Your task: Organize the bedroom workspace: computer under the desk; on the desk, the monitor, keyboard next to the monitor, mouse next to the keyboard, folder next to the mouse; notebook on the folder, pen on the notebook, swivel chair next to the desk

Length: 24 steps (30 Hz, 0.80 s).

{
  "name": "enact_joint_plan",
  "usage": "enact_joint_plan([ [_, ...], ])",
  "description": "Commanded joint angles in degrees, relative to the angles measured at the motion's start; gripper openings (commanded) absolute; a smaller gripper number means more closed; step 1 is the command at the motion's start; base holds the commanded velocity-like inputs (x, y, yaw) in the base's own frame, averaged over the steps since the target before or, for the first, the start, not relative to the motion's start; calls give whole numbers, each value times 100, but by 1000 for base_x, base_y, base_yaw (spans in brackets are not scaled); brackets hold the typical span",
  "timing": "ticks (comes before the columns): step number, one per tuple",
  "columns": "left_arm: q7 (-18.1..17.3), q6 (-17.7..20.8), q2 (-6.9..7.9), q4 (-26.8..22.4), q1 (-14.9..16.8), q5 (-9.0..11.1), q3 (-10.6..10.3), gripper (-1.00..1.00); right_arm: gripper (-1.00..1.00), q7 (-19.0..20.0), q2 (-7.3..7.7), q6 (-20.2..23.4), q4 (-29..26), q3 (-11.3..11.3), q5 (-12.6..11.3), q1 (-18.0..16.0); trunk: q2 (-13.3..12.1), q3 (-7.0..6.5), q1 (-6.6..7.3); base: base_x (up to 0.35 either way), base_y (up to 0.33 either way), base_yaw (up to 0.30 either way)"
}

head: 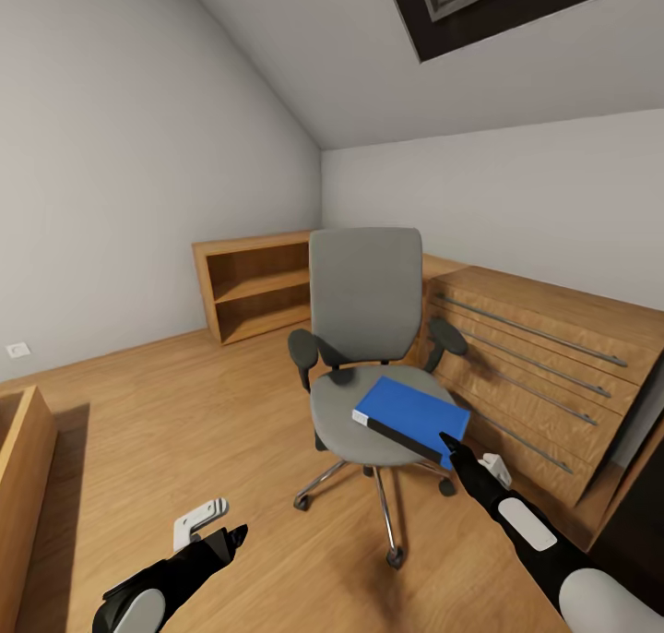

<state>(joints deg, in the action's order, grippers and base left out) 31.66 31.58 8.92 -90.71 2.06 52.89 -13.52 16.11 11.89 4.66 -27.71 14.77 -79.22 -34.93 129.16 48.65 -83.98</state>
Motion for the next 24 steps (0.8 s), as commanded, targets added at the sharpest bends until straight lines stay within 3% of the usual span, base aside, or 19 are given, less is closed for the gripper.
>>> enact_joint_plan([
  [1,59,-2,5,-5,5,56,-11,100,100,15,6,6,2,32,-59,-5,3,6,0,48,0,0],
  [7,59,-1,5,14,5,56,-11,100,100,15,6,5,-3,34,-51,-5,3,6,0,18,0,0],
  [8,59,1,5,17,5,57,-11,100,-100,15,6,6,-4,34,-51,-5,3,6,0,4,0,0],
  [24,59,12,5,27,5,61,-11,100,-100,13,6,9,-6,34,-50,-5,3,6,0,0,0,0],
])
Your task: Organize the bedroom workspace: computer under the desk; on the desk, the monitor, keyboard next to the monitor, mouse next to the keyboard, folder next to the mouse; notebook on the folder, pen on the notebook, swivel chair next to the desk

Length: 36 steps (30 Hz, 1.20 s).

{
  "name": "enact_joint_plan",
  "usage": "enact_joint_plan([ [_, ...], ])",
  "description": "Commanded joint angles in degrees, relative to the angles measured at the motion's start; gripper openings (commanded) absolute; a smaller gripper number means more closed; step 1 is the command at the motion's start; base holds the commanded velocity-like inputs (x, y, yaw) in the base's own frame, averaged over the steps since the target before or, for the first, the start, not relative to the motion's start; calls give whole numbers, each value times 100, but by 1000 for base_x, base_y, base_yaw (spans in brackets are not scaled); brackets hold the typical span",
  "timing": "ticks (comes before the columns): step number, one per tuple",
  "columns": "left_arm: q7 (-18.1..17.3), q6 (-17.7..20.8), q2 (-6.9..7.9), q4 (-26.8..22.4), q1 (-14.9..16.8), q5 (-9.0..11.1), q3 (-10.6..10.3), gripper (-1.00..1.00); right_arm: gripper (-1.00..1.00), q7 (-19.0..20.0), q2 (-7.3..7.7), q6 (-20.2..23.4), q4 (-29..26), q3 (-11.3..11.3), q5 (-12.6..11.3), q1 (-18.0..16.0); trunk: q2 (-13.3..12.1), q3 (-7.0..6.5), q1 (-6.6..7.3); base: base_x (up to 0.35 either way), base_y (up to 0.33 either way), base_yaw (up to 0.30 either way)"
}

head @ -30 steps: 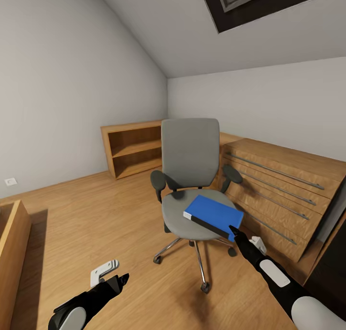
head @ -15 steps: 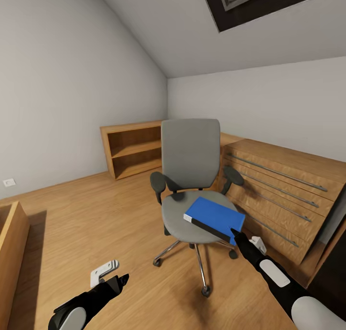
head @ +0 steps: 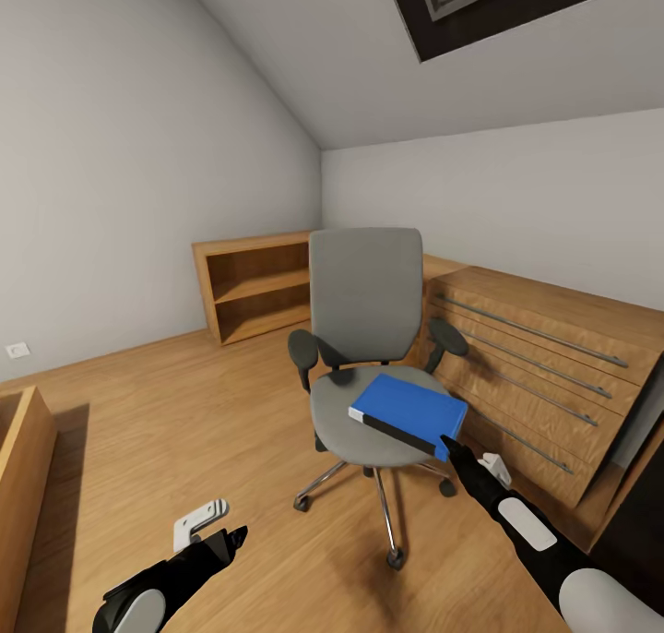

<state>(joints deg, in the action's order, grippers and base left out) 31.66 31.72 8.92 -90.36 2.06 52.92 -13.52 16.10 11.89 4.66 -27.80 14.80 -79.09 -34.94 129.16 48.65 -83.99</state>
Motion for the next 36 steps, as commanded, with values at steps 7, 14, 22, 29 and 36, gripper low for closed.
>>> enact_joint_plan([
  [7,58,1,5,-8,5,45,-11,100,-100,15,9,8,-4,26,-63,-4,-118,-48,67,0,0,0],
  [14,59,-10,5,-8,5,38,-11,100,-100,71,15,-37,-55,13,-53,-4,-398,-174,221,0,0,0],
  [22,87,-25,-22,-8,5,39,-19,100,-100,147,23,-53,-518,45,-8,-4,-719,-317,396,-18,0,0],
  [29,94,-26,-22,14,5,53,-20,100,-100,196,24,-53,-615,64,66,-4,-1000,-443,550,-283,0,0],
  [36,98,-25,-22,34,5,58,-12,100,-100,200,24,-56,-805,58,413,4,-1281,-569,704,-338,0,0],
])
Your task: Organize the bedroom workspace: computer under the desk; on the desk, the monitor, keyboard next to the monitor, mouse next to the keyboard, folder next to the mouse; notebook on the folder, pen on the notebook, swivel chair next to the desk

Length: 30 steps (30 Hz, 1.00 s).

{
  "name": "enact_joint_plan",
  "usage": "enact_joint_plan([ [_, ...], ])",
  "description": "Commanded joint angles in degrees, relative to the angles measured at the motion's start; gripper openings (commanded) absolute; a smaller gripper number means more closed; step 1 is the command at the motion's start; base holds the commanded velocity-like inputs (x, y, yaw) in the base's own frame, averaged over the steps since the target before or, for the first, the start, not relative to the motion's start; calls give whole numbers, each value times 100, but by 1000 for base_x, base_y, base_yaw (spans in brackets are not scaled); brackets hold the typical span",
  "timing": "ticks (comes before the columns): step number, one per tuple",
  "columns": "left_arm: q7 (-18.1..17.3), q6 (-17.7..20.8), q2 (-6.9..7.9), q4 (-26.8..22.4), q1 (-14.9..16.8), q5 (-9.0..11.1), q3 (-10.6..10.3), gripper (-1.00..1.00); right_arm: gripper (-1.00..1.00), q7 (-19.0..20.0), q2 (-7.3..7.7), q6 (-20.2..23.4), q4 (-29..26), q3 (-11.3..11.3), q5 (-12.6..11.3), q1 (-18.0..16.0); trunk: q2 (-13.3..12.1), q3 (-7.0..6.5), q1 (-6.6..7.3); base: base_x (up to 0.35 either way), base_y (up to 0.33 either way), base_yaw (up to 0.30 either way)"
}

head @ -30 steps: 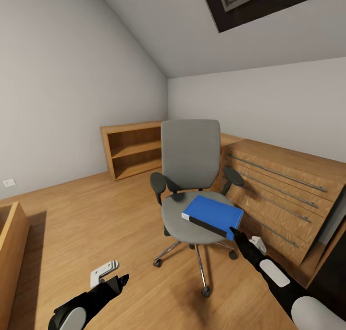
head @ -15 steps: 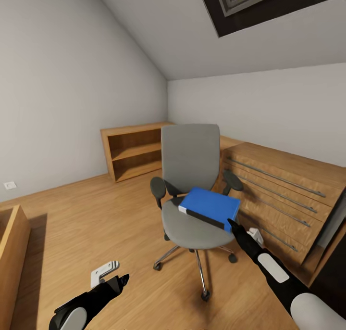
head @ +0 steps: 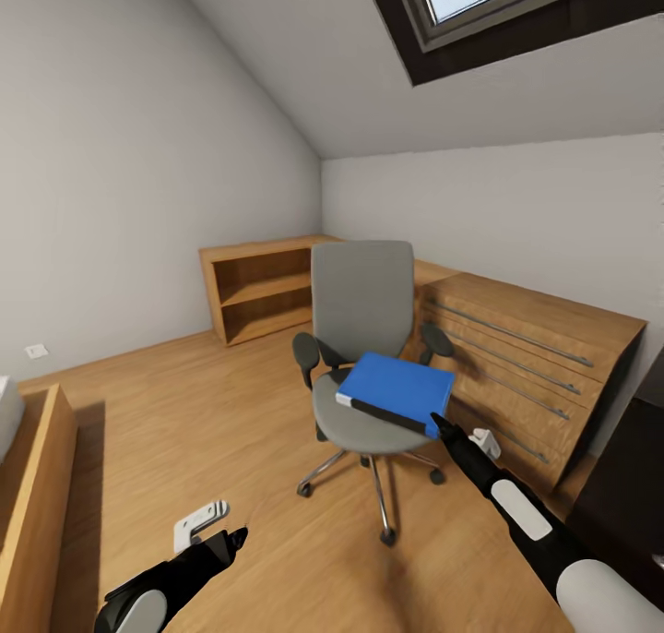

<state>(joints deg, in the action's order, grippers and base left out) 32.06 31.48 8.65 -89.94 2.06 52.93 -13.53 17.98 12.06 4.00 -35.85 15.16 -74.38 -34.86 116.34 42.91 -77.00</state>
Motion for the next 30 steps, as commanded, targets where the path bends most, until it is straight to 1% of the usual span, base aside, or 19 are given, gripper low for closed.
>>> enact_joint_plan([
  [1,61,-2,5,-4,5,58,-10,100,-100,12,10,8,-13,23,-24,-4,-38,-13,27,-340,0,0],
  [2,66,-2,5,1,5,59,-10,100,-100,11,13,-35,-31,23,17,-4,-79,-31,49,-200,0,0],
  [5,70,-3,5,6,5,59,-10,100,-100,7,16,-127,-59,22,38,-4,-199,-85,115,-115,0,0],
  [7,74,-4,5,21,5,58,-7,100,-100,-3,20,-210,-188,22,56,16,-279,-121,159,-47,0,0],
  [10,75,-3,5,47,5,53,-3,100,-100,-64,32,-303,-646,17,87,202,-399,-174,225,-22,0,0],
  [11,76,-4,5,56,5,52,-2,100,-100,-169,44,-328,-989,13,128,370,-440,-192,247,-11,0,0],
  [13,74,-7,0,66,5,51,-1,100,-100,-624,79,-367,-1841,4,292,765,-520,-228,291,-6,0,0],
  [14,74,-7,-1,68,5,51,-1,100,-100,-772,96,-380,-2075,2,341,866,-560,-246,313,-4,0,0],
  [16,73,-9,-3,71,5,51,-4,100,-100,-1419,195,-440,-3054,-1,513,1253,-640,-282,356,-2,0,0],
  [17,73,-9,-3,71,5,51,-5,100,-100,-1589,226,-449,-3296,-2,542,1348,-680,-300,378,-1,0,0],
  [20,77,-10,-4,73,5,49,-14,100,-100,-2604,389,-427,-4525,-3,631,1835,-800,-354,444,0,0,0],
  [21,76,-10,-4,73,5,47,-15,100,-100,-2757,423,-401,-4685,-4,635,1892,-841,-372,466,0,0,0],
  [22,78,-10,-4,73,5,45,-16,100,-100,-3023,509,-308,-4951,-4,636,1980,-881,-390,488,0,0,0],
  [23,79,-10,-4,73,5,45,-16,100,-100,-3126,557,-239,-5048,-4,634,2013,-921,-408,510,0,0,0],
  [24,80,-10,-4,73,5,44,-17,100,-100,-3275,647,-69,-5184,-12,628,2059,-961,-426,532,0,0,0],
  [26,81,-10,-4,73,5,43,-18,100,-100,-3397,731,155,-5301,-53,623,2099,-1041,-462,576,0,0,0],
  [27,81,-10,-4,73,5,42,-18,100,-100,-3417,749,203,-5326,-75,622,2107,-1081,-480,598,0,0,0],
  [30,81,-10,-4,73,5,42,-18,100,-100,-3379,804,348,-5398,-155,619,2132,-1202,-533,664,0,0,0],
])
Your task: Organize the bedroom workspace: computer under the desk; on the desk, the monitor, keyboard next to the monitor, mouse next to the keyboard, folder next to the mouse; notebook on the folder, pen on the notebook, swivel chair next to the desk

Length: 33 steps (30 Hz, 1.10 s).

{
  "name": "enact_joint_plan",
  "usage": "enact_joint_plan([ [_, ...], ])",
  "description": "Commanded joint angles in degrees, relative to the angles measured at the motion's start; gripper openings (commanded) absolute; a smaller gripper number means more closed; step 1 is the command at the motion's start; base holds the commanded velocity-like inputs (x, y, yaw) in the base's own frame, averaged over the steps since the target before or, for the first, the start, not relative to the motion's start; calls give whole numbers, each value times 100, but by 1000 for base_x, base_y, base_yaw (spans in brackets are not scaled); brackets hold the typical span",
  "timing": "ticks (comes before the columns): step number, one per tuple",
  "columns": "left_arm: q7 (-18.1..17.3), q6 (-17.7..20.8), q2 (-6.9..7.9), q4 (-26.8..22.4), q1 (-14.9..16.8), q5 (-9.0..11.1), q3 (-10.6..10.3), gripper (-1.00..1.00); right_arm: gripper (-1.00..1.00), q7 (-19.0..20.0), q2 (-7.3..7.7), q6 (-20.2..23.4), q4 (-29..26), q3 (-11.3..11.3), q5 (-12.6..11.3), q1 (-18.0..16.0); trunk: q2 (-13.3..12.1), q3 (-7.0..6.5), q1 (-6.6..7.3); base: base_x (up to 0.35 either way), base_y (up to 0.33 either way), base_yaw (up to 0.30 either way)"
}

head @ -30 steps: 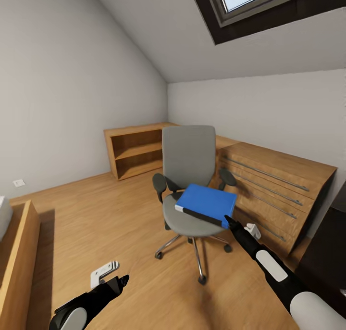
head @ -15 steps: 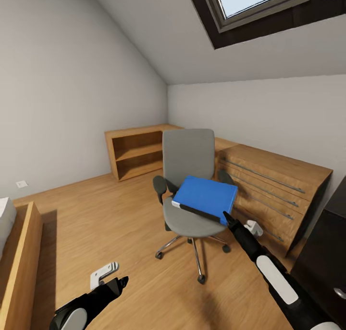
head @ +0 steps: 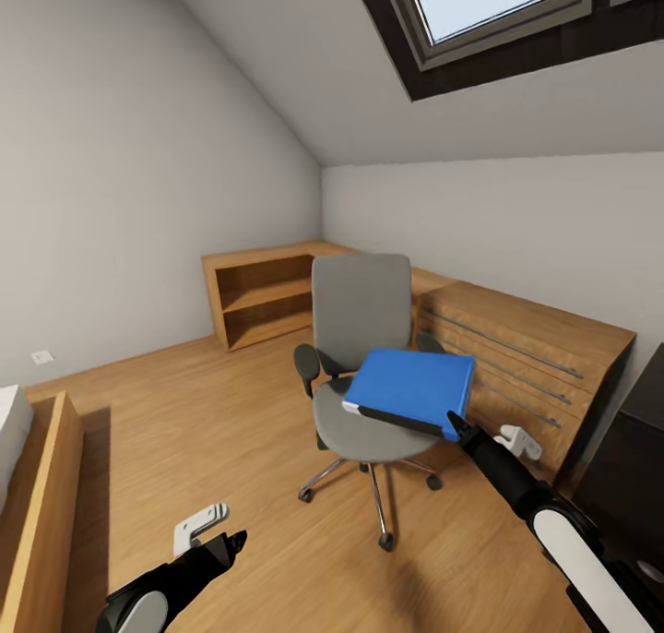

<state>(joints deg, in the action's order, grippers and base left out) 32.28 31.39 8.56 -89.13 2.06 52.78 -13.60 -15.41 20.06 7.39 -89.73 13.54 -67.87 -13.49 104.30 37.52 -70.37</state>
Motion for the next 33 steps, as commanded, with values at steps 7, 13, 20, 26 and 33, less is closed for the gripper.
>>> enact_joint_plan([
  [7,59,-2,5,-8,5,58,-11,100,-100,67,23,57,-34,-18,-39,7,-279,-120,155,0,0,0],
  [13,67,-2,5,-8,5,60,-10,100,-100,88,23,53,-33,-25,-108,13,-520,-228,287,0,0,0],
  [20,60,-5,7,-8,5,62,-3,100,-100,99,22,39,-36,-22,-146,13,-800,-353,440,0,0,-6],
  [26,36,-41,17,430,5,58,0,100,-100,526,16,26,-17,-21,-107,13,-1041,-461,572,-280,0,-254],
  [33,-23,-1061,8,1972,5,-516,-336,100,-100,538,4,33,-17,-4,-106,13,-1322,-587,726,-218,0,-289],
])
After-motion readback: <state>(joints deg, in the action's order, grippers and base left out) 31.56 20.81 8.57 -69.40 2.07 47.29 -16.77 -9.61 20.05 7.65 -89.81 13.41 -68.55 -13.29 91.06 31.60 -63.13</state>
